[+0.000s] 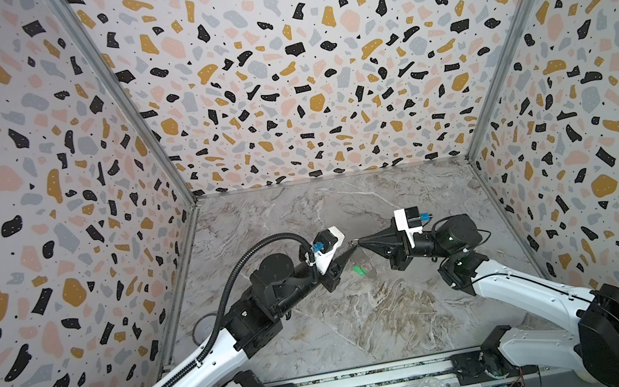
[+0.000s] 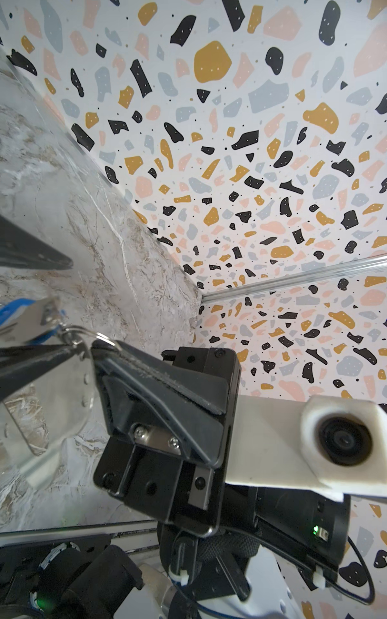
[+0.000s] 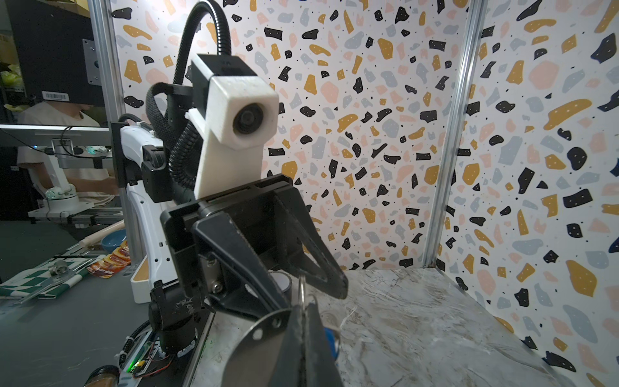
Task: Remove the keys from the keyring
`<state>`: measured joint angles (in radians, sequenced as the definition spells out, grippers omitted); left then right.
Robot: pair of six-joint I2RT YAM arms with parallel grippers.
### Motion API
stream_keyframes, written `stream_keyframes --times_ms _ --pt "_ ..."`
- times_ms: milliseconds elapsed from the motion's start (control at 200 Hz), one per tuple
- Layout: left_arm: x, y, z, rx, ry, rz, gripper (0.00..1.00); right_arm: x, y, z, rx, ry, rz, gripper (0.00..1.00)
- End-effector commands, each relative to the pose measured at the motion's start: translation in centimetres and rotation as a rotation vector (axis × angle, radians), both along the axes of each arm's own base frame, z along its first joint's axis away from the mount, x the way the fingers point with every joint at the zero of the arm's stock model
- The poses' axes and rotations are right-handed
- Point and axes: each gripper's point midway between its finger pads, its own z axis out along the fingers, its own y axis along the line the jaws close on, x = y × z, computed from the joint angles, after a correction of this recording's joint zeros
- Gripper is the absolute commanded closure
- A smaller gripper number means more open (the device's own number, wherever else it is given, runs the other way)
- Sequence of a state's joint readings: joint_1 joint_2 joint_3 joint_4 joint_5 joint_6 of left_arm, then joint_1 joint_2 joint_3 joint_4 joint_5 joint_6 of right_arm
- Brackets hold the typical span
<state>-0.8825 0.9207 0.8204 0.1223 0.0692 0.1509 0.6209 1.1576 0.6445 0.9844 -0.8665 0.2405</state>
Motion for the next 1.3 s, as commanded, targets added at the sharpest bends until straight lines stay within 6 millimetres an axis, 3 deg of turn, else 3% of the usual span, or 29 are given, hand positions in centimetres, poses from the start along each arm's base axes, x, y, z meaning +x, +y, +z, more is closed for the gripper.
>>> stream_keyframes --times_ms 0,165,370,536,851,1297 --pt "-0.5 1.1 4.1 -0.058 -0.086 0.019 0.69 -1.5 -0.8 1.9 0.063 -0.133 -0.017 1.00" --pt "-1.0 2.4 4.5 -0.024 -0.108 0.044 0.63 -2.3 -0.9 1.9 0.088 -0.194 -0.047 1.00" --pt "-1.1 2.9 4.0 -0.009 -0.104 0.055 0.66 -2.9 -0.9 1.7 0.100 -0.264 -0.084 1.00" --pt "-1.6 2.4 3.6 -0.010 -0.087 0.017 0.66 -2.9 -0.9 1.5 0.103 -0.298 -0.129 1.00" --pt "-2.4 0.8 3.7 -0.061 -0.044 -0.060 0.54 -2.5 -0.7 1.2 0.096 -0.296 -0.159 1.00" --pt "-2.8 -0.9 2.2 -0.036 -0.015 -0.093 0.47 -2.3 -0.8 1.1 0.096 -0.309 -0.194 1.00"
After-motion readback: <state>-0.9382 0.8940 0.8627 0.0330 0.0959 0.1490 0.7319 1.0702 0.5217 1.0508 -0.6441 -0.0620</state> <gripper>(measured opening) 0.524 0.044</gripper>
